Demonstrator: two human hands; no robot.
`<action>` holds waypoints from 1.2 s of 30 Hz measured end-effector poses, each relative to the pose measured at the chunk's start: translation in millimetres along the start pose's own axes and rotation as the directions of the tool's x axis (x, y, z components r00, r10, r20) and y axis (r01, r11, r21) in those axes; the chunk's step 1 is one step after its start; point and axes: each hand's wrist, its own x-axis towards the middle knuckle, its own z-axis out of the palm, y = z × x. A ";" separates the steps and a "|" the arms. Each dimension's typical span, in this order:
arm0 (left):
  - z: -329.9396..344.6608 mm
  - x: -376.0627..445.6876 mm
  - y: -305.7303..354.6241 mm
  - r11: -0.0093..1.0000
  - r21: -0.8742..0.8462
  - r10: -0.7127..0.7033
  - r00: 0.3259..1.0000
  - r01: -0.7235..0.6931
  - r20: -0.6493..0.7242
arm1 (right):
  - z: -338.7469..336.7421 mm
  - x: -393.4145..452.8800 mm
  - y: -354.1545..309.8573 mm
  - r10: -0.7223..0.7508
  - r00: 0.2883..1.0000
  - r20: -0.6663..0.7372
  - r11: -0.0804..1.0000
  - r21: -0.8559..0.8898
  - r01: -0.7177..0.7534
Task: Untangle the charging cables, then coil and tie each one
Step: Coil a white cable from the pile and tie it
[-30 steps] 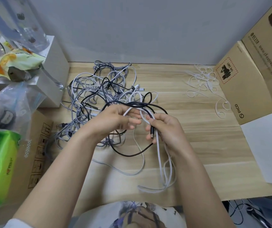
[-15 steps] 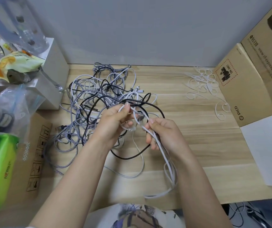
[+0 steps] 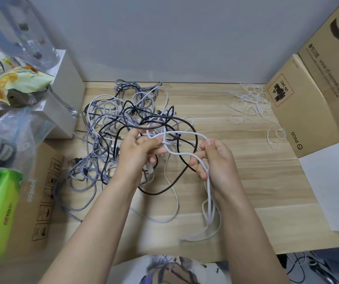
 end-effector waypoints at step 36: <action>-3.2 -3.8 30.2 0.959 0.268 -0.162 0.957 0.095 0.241 | 19.1 -10.2 10.5 -0.069 0.949 0.307 0.746 -0.616 0.254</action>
